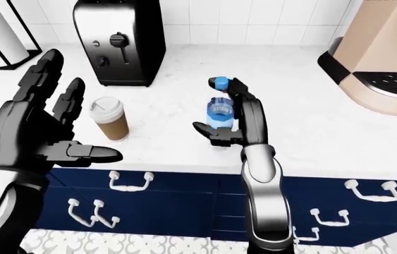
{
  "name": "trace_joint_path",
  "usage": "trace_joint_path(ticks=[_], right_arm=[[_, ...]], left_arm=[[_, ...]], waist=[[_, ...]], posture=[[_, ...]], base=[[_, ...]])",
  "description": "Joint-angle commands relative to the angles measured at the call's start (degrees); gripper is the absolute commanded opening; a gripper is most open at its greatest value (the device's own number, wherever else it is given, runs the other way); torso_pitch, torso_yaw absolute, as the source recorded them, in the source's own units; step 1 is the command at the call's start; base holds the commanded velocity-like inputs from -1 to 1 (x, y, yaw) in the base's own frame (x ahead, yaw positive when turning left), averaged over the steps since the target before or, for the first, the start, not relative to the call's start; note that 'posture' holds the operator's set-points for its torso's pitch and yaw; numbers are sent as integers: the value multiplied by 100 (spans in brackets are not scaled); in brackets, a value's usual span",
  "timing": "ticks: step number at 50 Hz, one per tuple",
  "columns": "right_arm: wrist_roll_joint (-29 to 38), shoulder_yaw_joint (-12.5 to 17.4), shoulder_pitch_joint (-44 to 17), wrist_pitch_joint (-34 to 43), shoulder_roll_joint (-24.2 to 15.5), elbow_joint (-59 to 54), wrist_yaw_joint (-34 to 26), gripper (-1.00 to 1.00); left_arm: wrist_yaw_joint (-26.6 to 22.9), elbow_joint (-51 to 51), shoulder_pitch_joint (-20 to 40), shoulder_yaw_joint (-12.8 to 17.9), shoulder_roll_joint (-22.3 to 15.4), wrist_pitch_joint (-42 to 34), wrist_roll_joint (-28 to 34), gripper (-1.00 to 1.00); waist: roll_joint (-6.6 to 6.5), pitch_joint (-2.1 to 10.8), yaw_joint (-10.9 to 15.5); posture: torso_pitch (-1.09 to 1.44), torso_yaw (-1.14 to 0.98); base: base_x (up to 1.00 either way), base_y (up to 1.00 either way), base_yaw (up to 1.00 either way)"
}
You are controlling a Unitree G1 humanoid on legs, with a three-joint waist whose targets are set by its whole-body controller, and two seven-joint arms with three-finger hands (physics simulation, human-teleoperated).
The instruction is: Move the drinks to the dining counter.
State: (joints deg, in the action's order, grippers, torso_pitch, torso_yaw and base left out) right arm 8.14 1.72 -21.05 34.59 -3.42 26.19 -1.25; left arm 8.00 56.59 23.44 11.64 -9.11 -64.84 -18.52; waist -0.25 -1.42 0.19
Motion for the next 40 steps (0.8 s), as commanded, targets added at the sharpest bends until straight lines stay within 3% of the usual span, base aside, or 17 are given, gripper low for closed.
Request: trace_joint_path(ticks=[1, 4, 11, 24, 32, 40], right_arm=[[10, 1, -136, -157, -15, 192, -2, -20], [21, -4, -145, -127, -9, 227, -8, -51], [18, -25, -67, -25, 16, 471, -34, -100], [-56, -7, -208, 763, -1, 1433, -153, -100], [-117, 2, -400, 1440, -69, 2107, -165, -100], [-184, -30, -410, 1472, -65, 2162, -122, -100]], left_arm=[[3, 113, 110, 36, -36, 158, -18, 100], [15, 117, 136, 77, -52, 132, -55, 100], [14, 77, 38, 144, -103, 243, -125, 100], [-30, -240, -12, 396, -328, 501, -205, 100], [-134, -871, -65, 347, -506, 1059, 238, 100], [-303, -1485, 137, 140, -607, 1057, 926, 100]], waist=[[-5, 108, 1], [-7, 112, 1], [-8, 113, 4], [-24, 94, 13], [-41, 79, 8], [-47, 78, -1]], posture=[[0, 0], [0, 0], [0, 0], [0, 0], [0, 0], [0, 0]], base=[[0, 0, 0], [0, 0, 0], [0, 0, 0], [0, 0, 0], [0, 0, 0], [0, 0, 0]])
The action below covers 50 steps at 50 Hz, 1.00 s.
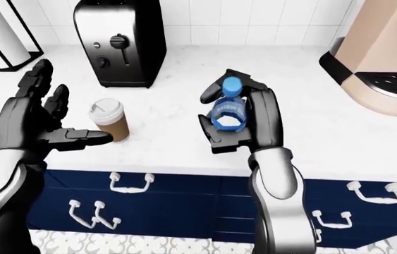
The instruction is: Move the drinks to the dining counter.
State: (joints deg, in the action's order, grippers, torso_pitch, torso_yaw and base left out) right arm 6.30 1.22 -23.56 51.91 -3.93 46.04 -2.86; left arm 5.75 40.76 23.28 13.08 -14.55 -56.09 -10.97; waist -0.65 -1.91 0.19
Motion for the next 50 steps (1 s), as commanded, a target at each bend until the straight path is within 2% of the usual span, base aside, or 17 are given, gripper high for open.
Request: trace_joint_path(ticks=[1, 18, 23, 31, 50], right_arm=[[-3, 20, -153, -290, -11, 155, 42, -100], [40, -16, -154, -255, -6, 221, 53, -100], [38, 19, -118, -305, -3, 215, 41, -100], [15, 8, -79, -409, 19, 140, 83, -100], [341, -245, -59, -522, 141, -2, -41, -100]], left_arm=[[-124, 79, 179, -33, -68, 168, 260, 100], [-1016, -850, 373, -616, 127, 532, 1982, 100], [-1096, -1272, 519, -583, 289, 774, 2147, 100], [-1050, -1789, 563, -537, 294, 1109, 2198, 100], [-928, -2532, 763, -593, 288, 1533, 2362, 100]], waist=[[-9, 126, -2], [12, 146, 1], [37, 153, 12], [38, 173, 7], [28, 192, -3]], posture=[[0, 0], [0, 0], [0, 0], [0, 0], [0, 0]], base=[[0, 0, 0], [0, 0, 0], [0, 0, 0], [0, 0, 0], [0, 0, 0]])
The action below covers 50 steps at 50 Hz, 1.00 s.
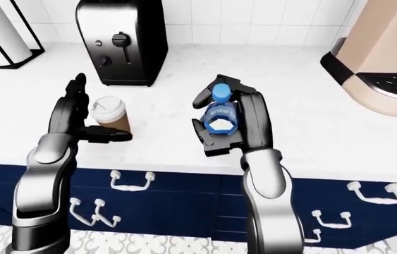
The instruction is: Move the drinks to the dining counter.
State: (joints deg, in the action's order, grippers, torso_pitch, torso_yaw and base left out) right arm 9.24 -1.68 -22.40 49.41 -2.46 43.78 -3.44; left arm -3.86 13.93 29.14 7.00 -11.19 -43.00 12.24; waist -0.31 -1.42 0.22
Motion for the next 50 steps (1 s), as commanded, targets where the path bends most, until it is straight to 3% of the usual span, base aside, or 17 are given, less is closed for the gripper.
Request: trace_joint_path(ticks=[1, 26, 28, 29, 31, 33, 41, 47, 50], right_arm=[[56, 49, -169, -278, 2, 227, 7, -100], [25, 101, -108, -353, 25, 197, 12, -100], [21, 103, -108, -351, 26, 201, 14, -100], [18, 106, -100, -362, 25, 198, 14, -100], [17, 101, -86, -367, 27, 206, 16, -100], [15, 98, -77, -371, 29, 210, 19, -100], [23, 78, -49, -390, 32, 209, 16, -100], [31, 77, -48, -353, 39, 239, 11, -100], [36, 74, -68, -299, 33, 294, 0, -100]], left_arm=[[35, 77, 203, 7, -43, 257, 50, 100], [43, -572, 356, -31, -26, 431, 166, 100], [51, -590, 363, -38, -23, 442, 172, 38], [51, -592, 364, -39, -21, 445, 172, 29], [52, -612, 361, -43, -22, 469, 175, -18], [60, -637, 355, -39, -19, 496, 176, -39], [50, -624, 326, -30, -26, 513, 174, -58], [-45, -273, 314, -58, -8, 271, 204, -96], [-151, 75, 335, -69, -17, 3, 236, -100]], waist=[[-7, 144, -6], [-10, 154, -8], [-8, 153, -8], [-7, 152, -8], [-5, 151, -6], [-4, 151, -4], [-13, 163, -5], [-14, 170, -10], [-12, 165, -11]], posture=[[0, 0], [0, 0], [0, 0], [0, 0], [0, 0], [0, 0], [0, 0], [0, 0], [0, 0]], base=[[0, 0, 0], [0, 0, 0], [0, 0, 0], [0, 0, 0], [0, 0, 0], [0, 0, 0], [0, 0, 0], [0, 0, 0], [0, 0, 0]])
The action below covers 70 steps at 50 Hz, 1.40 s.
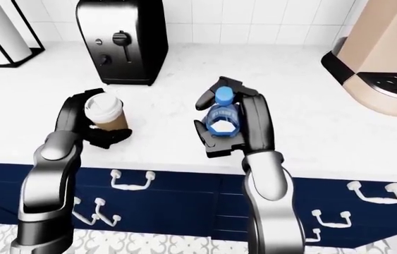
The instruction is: Move the drinks to the dining counter.
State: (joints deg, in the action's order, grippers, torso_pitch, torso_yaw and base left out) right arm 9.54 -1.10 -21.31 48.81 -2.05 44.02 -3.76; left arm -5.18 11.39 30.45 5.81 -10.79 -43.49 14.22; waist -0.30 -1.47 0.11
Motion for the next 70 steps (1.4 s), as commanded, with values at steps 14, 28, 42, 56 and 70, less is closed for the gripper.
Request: trace_joint_path(ticks=[14, 28, 42, 56, 70], right_arm=[[-58, 57, -222, -95, -28, 411, -6, -100], [-78, 30, -204, -34, -49, 485, -30, -100], [-105, 7, -239, 34, -30, 557, -42, -100], [-196, 53, -193, -44, -24, 516, -24, -100], [-248, 22, -142, -95, -3, 476, 7, -100]], left_arm=[[-622, 2044, 124, 62, -177, -1177, 242, -100], [-846, 2667, 64, 18, -143, -1569, 391, -100], [-949, 2876, 123, 21, -156, -1789, 443, -100], [-972, 2880, 105, -32, -129, -1768, 474, -100], [-994, 2920, 8, -29, -86, -1721, 440, -100]], waist=[[-14, 126, -7], [287, 195, 0], [-340, 129, 399], [271, -34, 183], [-108, 10, 264]], posture=[[0, 0], [0, 0], [0, 0], [0, 0], [0, 0]], base=[[0, 0, 0], [-27, 29, 0], [-35, 18, 79], [-7, 0, 100], [0, 0, 100]])
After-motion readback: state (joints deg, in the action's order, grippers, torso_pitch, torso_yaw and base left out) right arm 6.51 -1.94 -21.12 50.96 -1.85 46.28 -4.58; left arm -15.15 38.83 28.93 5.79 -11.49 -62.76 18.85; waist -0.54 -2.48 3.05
